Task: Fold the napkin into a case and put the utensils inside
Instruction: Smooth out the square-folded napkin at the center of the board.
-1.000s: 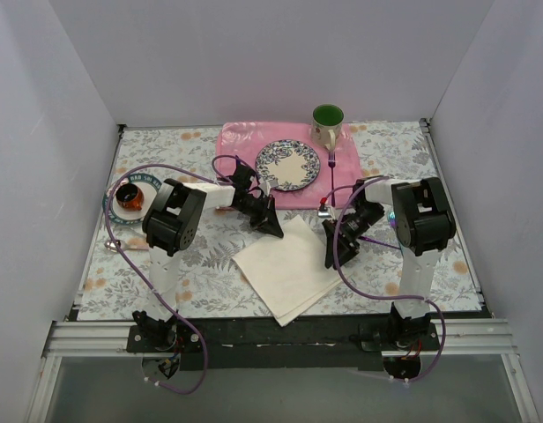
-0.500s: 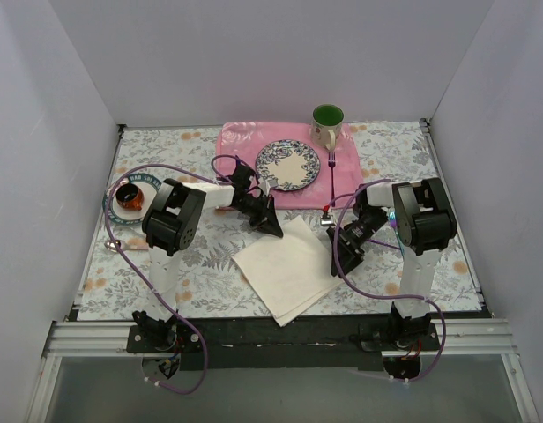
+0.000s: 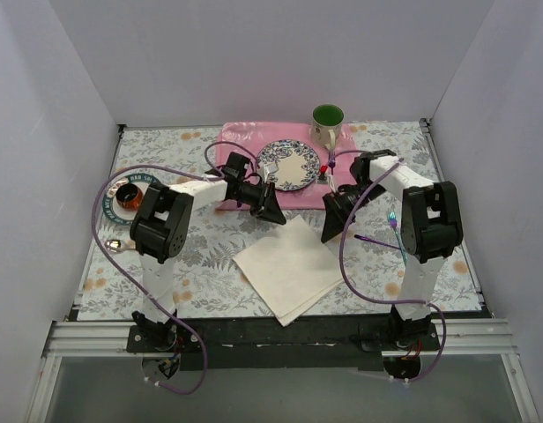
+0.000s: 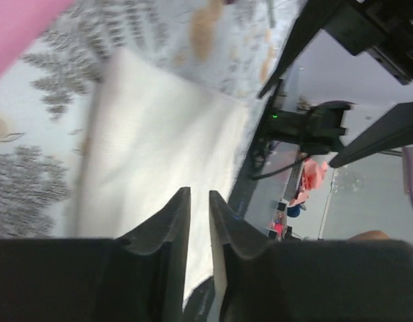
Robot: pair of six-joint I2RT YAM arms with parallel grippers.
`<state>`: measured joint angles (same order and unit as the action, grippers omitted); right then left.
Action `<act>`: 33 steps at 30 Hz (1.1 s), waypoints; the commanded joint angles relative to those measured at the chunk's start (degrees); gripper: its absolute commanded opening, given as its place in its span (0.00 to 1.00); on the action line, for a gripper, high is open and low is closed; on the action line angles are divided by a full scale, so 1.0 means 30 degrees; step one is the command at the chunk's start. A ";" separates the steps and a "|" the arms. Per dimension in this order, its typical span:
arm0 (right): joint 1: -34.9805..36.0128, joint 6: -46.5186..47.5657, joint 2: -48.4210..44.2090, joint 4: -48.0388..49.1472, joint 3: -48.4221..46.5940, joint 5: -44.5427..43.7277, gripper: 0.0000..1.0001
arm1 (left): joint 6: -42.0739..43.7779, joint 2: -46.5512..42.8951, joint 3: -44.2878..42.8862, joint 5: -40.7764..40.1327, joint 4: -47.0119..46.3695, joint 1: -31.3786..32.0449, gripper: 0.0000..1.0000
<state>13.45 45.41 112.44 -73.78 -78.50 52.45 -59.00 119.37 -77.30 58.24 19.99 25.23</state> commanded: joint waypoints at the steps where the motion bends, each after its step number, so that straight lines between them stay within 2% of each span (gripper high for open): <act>1: 0.0846 -0.1335 -0.0657 -0.0340 -0.2976 0.3374 0.99 | 0.1207 -0.4248 -0.0075 0.2849 -0.0017 -0.0150 0.23; 2: 0.0935 -0.1453 -0.0481 -0.0020 -0.3332 0.3783 0.99 | 0.2052 -0.4427 0.0216 0.3056 0.1322 -0.0150 0.27; 3: 0.0965 -0.3020 -0.0073 0.0621 -0.3597 0.4223 0.99 | 0.2466 -0.4574 0.0393 0.3319 0.1915 -0.0179 0.40; 5: 0.1286 -0.4582 0.0281 0.2752 -0.4269 0.4170 0.99 | 0.3578 -0.4925 0.0744 0.3671 0.3784 -0.0324 0.53; 6: 0.1461 -0.5140 0.0631 0.3375 -0.4418 0.4052 0.99 | 0.4106 -0.5043 0.1355 0.3818 0.4086 -0.0441 0.65; 9: 0.2194 -0.7806 0.1188 0.6123 -0.4595 0.3846 0.99 | 0.4462 -0.5658 0.2382 0.3908 0.4470 -0.0706 0.87; 10: 0.2514 -0.8827 0.1394 0.6571 -0.4624 0.3730 0.99 | 0.4434 -0.5776 0.2590 0.3821 0.4470 -0.0706 0.98; 14: 0.2927 -1.0005 0.2273 0.7950 -0.4538 0.3085 0.99 | 0.3585 -0.5690 0.3118 0.4259 0.3332 -0.0735 0.98; 19: 0.2928 -0.9775 0.3972 0.8214 -0.4683 0.2411 0.99 | 0.2677 -0.4842 0.3237 0.5049 0.1864 -0.0823 0.98; 23: 0.2899 -1.0242 0.4764 0.8711 -0.4538 0.2733 0.99 | 0.1945 -0.4313 0.3761 0.4525 0.0754 -0.0794 0.98; 29: 0.2811 -1.0654 0.5498 0.8363 -0.3514 0.2645 0.99 | 0.2117 -0.2822 0.4963 0.3762 0.0601 -0.1408 0.98; 33: 0.2781 -1.0244 0.5059 0.8011 -0.2955 0.2237 0.99 | 0.3522 -0.2438 0.5344 0.2884 0.1510 -0.1527 0.98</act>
<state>21.85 13.82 128.42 -48.18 -89.62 61.76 -52.05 112.18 -62.22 69.06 22.83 21.45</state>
